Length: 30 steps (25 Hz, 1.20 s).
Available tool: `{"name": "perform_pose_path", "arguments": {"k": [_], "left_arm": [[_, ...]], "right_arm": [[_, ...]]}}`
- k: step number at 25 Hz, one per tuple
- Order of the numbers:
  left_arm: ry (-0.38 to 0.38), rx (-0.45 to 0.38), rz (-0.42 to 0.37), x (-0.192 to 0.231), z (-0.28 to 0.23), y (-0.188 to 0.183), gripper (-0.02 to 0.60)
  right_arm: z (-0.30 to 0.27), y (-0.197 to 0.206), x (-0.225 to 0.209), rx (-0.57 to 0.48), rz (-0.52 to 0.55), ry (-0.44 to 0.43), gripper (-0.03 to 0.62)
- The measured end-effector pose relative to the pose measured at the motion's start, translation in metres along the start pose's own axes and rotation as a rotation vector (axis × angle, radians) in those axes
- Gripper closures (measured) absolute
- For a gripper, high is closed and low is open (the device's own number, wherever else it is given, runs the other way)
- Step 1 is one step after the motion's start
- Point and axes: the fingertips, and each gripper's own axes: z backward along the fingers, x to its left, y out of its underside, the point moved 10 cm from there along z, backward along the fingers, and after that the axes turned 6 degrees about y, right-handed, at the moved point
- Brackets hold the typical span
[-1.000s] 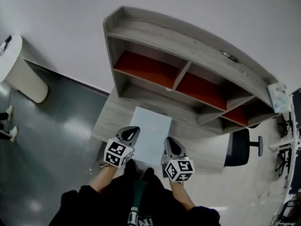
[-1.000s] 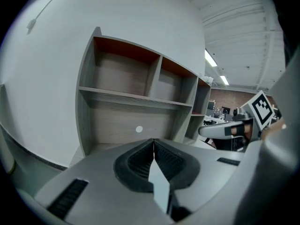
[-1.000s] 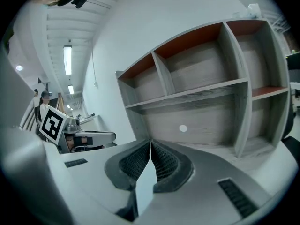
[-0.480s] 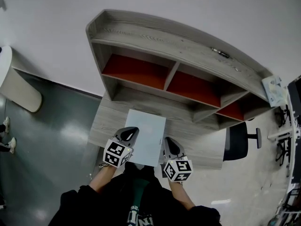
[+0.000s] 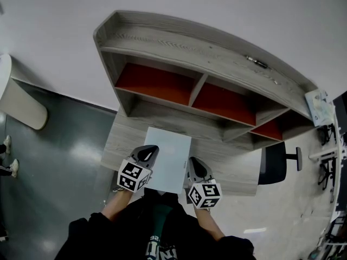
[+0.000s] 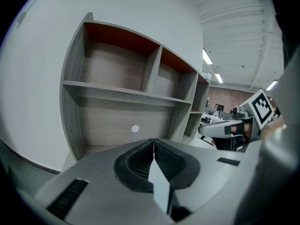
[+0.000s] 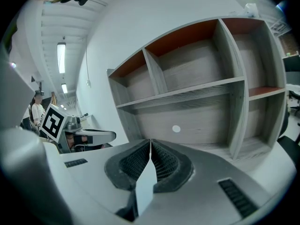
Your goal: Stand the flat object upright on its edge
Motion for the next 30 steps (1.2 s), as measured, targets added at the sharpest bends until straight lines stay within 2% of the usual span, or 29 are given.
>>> {"name": "perform_pose_path", "arguments": {"k": [7, 8, 10, 13, 14, 16, 21, 30], "left_arm": [[0.057, 0.007, 0.026, 0.004, -0.003, 0.003, 0.566], [0.063, 0.006, 0.029, 0.005, -0.004, 0.003, 0.555], [0.069, 0.005, 0.038, 0.006, -0.006, 0.003, 0.489], [0.070, 0.004, 0.044, 0.008, -0.007, 0.003, 0.443], [0.070, 0.004, 0.048, 0.009, -0.008, 0.003, 0.421], [0.071, 0.009, 0.059, 0.010, -0.008, 0.005, 0.392], [0.090, 0.006, 0.098, 0.013, -0.009, 0.008, 0.316], [0.085, 0.032, 0.115, 0.021, -0.009, 0.013, 0.278]], "right_arm": [[-0.003, 0.002, -0.001, 0.005, 0.008, -0.015, 0.557], [-0.004, 0.003, -0.002, 0.008, 0.008, -0.018, 0.557], [-0.005, 0.005, -0.003, 0.014, 0.005, -0.022, 0.557], [-0.006, 0.006, -0.006, 0.019, -0.001, -0.028, 0.554], [-0.006, 0.006, -0.007, 0.020, -0.005, -0.035, 0.544], [-0.008, 0.007, -0.009, 0.023, -0.013, -0.050, 0.472], [-0.010, 0.009, -0.015, 0.027, -0.009, -0.063, 0.405], [-0.012, 0.012, -0.020, 0.026, -0.011, -0.062, 0.384]]}}
